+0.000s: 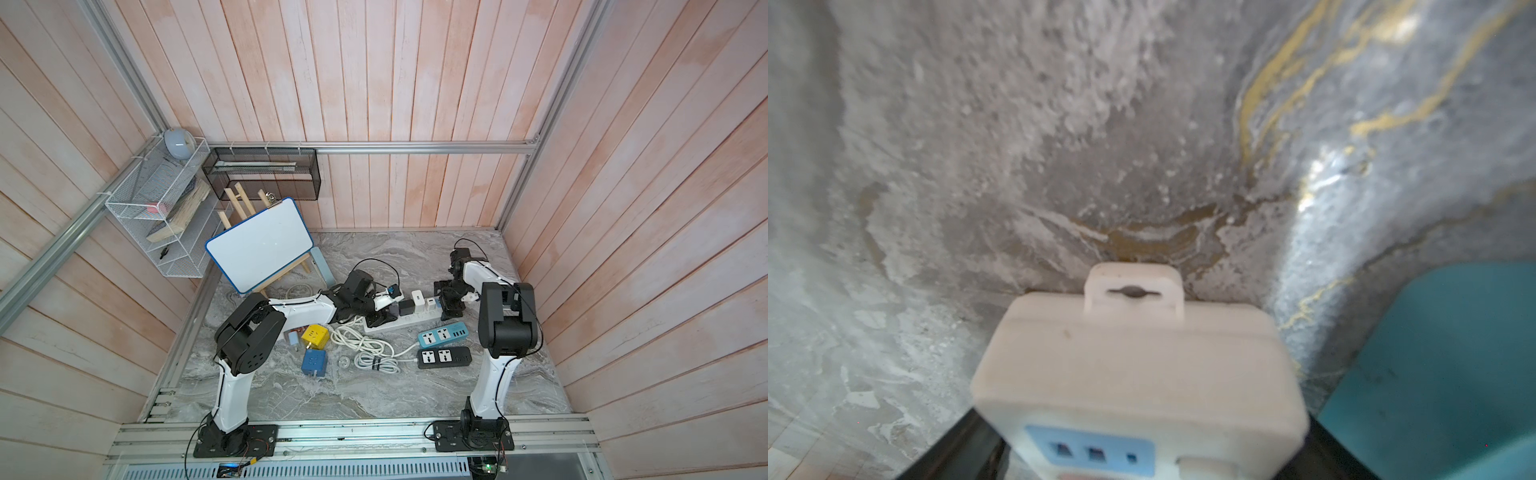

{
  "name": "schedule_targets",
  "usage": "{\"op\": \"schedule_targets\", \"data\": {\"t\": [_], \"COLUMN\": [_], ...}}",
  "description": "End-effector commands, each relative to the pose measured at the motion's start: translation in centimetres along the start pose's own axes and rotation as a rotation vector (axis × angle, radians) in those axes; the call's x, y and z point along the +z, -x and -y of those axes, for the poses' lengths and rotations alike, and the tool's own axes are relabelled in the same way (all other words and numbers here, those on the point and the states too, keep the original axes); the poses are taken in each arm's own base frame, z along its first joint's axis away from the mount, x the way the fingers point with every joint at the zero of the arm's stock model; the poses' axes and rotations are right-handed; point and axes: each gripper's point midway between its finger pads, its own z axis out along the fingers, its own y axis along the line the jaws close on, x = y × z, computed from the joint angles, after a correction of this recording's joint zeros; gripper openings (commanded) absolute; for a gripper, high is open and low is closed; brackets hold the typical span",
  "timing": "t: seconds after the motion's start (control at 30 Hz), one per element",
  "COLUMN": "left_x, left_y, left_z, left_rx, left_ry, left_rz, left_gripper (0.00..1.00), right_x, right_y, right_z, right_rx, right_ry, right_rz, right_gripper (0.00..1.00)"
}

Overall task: Pull the plug off the socket
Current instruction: Remove the plug from the socket.

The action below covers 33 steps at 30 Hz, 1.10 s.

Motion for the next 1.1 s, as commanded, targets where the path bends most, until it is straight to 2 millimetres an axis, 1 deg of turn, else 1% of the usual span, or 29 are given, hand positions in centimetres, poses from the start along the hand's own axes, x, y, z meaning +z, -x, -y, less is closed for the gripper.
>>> {"op": "schedule_targets", "data": {"t": [0.0, 0.07, 0.13, 0.2, 0.27, 0.5, 0.67, 1.07], "left_x": [0.3, 0.4, 0.4, 0.4, 0.3, 0.0, 0.0, -2.1], "left_y": [0.9, 1.0, 1.2, 1.3, 1.6, 2.2, 2.8, 6.3], "left_z": [-0.2, -0.1, 0.2, 0.4, 0.5, 0.4, 0.4, -0.4], "left_rx": [0.003, 0.003, 0.006, 0.009, 0.016, 0.031, 0.039, 0.089], "left_ry": [0.0, -0.007, -0.014, -0.018, -0.016, -0.004, 0.008, 0.063], "left_rz": [0.024, 0.029, 0.03, 0.026, 0.029, 0.031, 0.036, 0.098], "left_gripper": [0.44, 0.41, 0.32, 0.19, 0.13, 0.09, 0.0, 0.0], "right_x": [2.9, 2.9, 2.9, 2.9, 3.0, 3.1, 3.1, 3.0], "right_y": [1.5, 1.6, 1.6, 1.6, 1.6, 1.6, 1.5, 1.9], "right_z": [-0.4, -0.4, -0.3, -0.3, -0.2, 0.0, 0.1, 0.5], "right_rx": [0.003, 0.002, 0.003, 0.004, 0.004, 0.002, 0.001, 0.024], "right_ry": [-0.006, -0.006, -0.009, -0.005, -0.009, -0.01, -0.011, -0.033], "right_rz": [0.043, 0.046, 0.046, 0.044, 0.046, 0.047, 0.048, 0.073], "right_gripper": [0.0, 0.0, 0.0, 0.0, 0.0, 0.0, 0.0, 0.0]}}
